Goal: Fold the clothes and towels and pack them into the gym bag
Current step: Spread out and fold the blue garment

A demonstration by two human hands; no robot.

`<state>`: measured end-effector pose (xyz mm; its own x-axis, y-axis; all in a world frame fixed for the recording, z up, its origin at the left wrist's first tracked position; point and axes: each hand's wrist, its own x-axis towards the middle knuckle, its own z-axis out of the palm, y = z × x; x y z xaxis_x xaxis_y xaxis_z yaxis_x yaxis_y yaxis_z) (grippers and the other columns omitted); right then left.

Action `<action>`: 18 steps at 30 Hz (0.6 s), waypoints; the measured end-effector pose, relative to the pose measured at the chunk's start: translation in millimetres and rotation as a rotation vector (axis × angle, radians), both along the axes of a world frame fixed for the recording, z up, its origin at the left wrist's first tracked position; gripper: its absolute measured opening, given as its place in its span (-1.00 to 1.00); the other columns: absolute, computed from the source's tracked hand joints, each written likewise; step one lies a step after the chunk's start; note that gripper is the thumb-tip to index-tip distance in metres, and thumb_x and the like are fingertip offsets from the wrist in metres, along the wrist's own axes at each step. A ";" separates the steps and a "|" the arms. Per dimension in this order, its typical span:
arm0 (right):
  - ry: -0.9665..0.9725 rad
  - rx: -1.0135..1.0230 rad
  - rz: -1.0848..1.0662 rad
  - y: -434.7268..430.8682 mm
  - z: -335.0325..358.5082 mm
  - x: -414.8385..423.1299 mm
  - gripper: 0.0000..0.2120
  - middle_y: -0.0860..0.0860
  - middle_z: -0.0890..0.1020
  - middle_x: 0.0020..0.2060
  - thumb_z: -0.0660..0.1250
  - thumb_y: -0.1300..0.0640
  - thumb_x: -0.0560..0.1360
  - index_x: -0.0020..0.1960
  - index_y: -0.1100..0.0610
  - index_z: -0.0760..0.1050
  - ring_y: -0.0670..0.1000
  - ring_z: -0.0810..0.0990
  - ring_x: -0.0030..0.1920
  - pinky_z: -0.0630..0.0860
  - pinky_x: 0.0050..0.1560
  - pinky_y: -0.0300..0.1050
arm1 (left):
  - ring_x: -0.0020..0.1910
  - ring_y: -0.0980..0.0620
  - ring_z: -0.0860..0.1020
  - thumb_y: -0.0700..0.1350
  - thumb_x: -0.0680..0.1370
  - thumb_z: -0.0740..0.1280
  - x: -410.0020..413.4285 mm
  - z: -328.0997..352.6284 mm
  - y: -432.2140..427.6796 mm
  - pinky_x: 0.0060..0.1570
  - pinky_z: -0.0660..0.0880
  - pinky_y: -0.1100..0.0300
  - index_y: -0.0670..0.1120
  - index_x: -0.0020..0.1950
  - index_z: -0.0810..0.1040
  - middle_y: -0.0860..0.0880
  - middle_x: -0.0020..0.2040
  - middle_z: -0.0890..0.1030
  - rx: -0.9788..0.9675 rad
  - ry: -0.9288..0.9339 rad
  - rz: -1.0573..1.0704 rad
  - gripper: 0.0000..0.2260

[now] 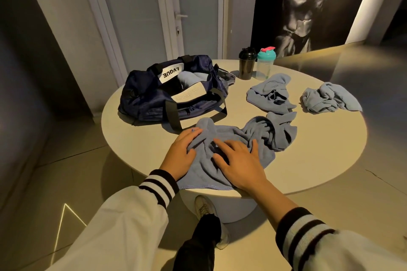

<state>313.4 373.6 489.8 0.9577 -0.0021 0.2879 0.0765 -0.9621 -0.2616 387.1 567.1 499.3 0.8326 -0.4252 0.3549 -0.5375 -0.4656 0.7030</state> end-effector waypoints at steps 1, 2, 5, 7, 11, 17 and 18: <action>0.001 -0.011 -0.001 -0.5 -0.9 0.7 -0.52 -0.13 0.41 0.40 -0.08 -0.28 0.65 0.53 -0.24 0.19 -0.03 0.26 0.47 -0.28 0.49 0.38 | 0.43 0.24 0.26 -0.40 0.58 0.20 -0.3 1.4 0.9 0.44 0.17 0.42 -0.03 0.53 0.35 0.05 0.50 0.31 0.020 0.007 0.017 -0.45; 0.004 -0.016 -0.007 -0.8 -2.0 1.7 -0.52 -0.13 0.42 0.39 -0.08 -0.29 0.64 0.51 -0.23 0.23 -0.04 0.27 0.47 -0.27 0.48 0.40 | 0.43 0.27 0.21 -0.40 0.58 0.20 -0.2 2.9 1.6 0.39 0.12 0.52 -0.04 0.55 0.31 0.06 0.54 0.25 0.034 0.012 0.032 -0.44; 0.011 -0.024 -0.033 -0.8 -3.0 2.3 -0.49 -0.10 0.40 0.42 -0.07 -0.32 0.62 0.49 -0.20 0.28 -0.02 0.25 0.49 -0.26 0.48 0.41 | 0.50 0.26 0.05 -0.41 0.59 0.20 4.5 5.6 6.4 0.43 0.07 0.50 -0.10 0.59 0.24 0.08 0.62 0.04 0.064 -0.053 0.094 -0.43; 0.011 -0.029 -0.042 -0.6 -3.5 2.0 -0.47 -0.07 0.37 0.47 -0.06 -0.33 0.62 0.50 -0.18 0.27 0.00 0.21 0.52 -0.30 0.48 0.40 | 0.60 0.06 -0.10 -0.35 0.57 0.25 13.9 1.8 13.9 0.57 0.09 0.05 -0.06 0.59 0.23 0.05 0.64 -0.10 0.242 -0.191 0.318 -0.40; 0.011 -0.026 -0.047 -1.1 -2.9 1.2 -0.42 -0.04 0.29 0.54 -0.08 -0.34 0.62 0.55 -0.15 0.20 0.03 0.15 0.56 -0.33 0.48 0.38 | 0.60 -0.16 -0.20 -0.21 0.53 0.30 9.0 7.1 19.7 0.53 -0.18 -0.18 0.08 0.48 0.38 -0.04 0.64 -0.04 0.366 -0.269 0.604 -0.48; -0.112 0.055 -0.045 -1.8 -6.5 1.6 -0.52 -0.02 0.52 0.24 0.04 -0.25 0.59 0.32 -0.04 0.51 0.08 0.42 0.33 -0.02 0.51 0.34 | 0.51 -0.06 0.21 0.18 0.66 0.12 -23.7 2.5 -10.9 0.47 0.12 -0.05 0.15 0.51 0.33 0.04 0.56 0.27 0.547 -0.047 0.145 -0.58; -0.173 0.061 -0.070 -2.7 -8.1 1.4 -0.58 0.00 0.53 0.11 0.09 -0.20 0.59 0.20 0.00 0.57 0.11 0.47 0.21 0.13 0.46 0.31 | 0.56 -0.06 0.11 0.24 0.66 0.05 -24.4 -2.5 -12.6 0.50 0.04 -0.07 0.17 0.57 0.21 0.04 0.62 0.13 0.643 0.002 0.147 -0.52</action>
